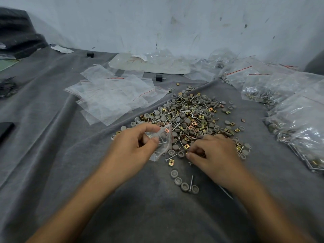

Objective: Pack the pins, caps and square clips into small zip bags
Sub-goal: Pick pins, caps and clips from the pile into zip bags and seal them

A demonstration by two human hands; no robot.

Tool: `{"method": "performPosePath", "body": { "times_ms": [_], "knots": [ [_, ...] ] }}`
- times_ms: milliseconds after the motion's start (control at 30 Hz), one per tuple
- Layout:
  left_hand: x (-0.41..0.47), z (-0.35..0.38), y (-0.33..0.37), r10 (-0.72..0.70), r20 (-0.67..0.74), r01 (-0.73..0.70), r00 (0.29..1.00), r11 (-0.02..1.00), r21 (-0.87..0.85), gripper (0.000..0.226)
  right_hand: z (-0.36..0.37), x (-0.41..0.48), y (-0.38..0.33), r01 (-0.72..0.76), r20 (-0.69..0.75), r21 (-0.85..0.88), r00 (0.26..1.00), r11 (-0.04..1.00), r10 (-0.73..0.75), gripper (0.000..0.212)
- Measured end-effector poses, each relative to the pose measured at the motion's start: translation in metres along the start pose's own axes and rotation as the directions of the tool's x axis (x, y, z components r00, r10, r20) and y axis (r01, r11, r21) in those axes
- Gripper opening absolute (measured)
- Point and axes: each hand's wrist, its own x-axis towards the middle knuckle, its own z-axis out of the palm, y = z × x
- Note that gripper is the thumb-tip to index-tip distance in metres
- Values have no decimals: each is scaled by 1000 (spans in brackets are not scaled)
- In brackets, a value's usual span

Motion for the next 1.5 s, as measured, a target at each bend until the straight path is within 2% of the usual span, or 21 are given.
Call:
{"method": "performPosePath", "body": {
  "times_ms": [167, 300, 400, 533, 600, 700, 833, 933, 1033, 1133, 1200, 1267, 1367, 1433, 1500],
  "knots": [
    [0, -1, -1, 1, 1, -1, 1000, 1000, 6, 19, 5, 0, -3, -22, 47, -53, 999, 998, 25, 26],
    [1, 0, -1, -3, 6, 3, 1000, 1000, 17, 20, 7, 0, -6, -25, 37, -71, 999, 997, 28, 21],
    [1, 0, -1, -7, 4, 7, 1000, 1000, 22, 21, 8, 0, -9, 3, 28, -36, 1000, 999, -2, 11],
    [0, 1, -1, -9, 4, 9, 1000, 1000, 13, 21, 9, -1, -7, 33, 10, 24, 999, 999, -33, 14],
    [0, 1, 0, -8, 4, 8, 1000, 1000, 7, 20, 8, -1, -4, 40, -49, 133, 998, 990, -34, 13],
    [0, 3, -1, -6, 8, 6, 1000, 1000, 1, 19, 2, -3, -5, 51, -121, 417, 993, 908, 0, 15],
    [1, 5, -3, 12, 11, -12, 1000, 1000, 18, 20, 3, -6, -23, 105, -101, 734, 994, 671, -45, 15],
    [1, 6, -5, 22, 17, -23, 1000, 999, 33, 22, 10, -6, -37, 104, -83, 812, 995, 575, -63, 13],
    [1, 6, -5, 20, 23, -21, 1000, 1000, 24, 23, 13, -8, -42, 87, -44, 805, 995, 587, -88, 13],
    [1, 4, -3, 18, 16, -19, 1000, 1000, 20, 22, 6, -8, -39, 86, -46, 833, 995, 546, -86, 19],
    [1, 3, -2, 12, 10, -13, 1000, 1000, 24, 20, 0, -6, -31, 93, -98, 811, 995, 577, -22, 21],
    [0, 2, 0, 6, 11, -7, 1000, 1000, 30, 20, -4, -3, -17, 75, -158, 707, 986, 704, 54, 21],
    [-1, 2, 3, -1, 16, 1, 1000, 1000, 25, 20, -4, -1, 1, 24, -182, 366, 982, 930, 46, 17],
    [-1, 2, 4, -8, 19, 7, 1000, 1000, 18, 20, 1, 0, 5, 7, -154, 178, 988, 984, 21, 15],
    [-1, 2, 5, -10, 23, 10, 1000, 1000, 12, 20, 5, 1, 5, -10, -112, 91, 994, 996, 20, 16]
  ]
}}
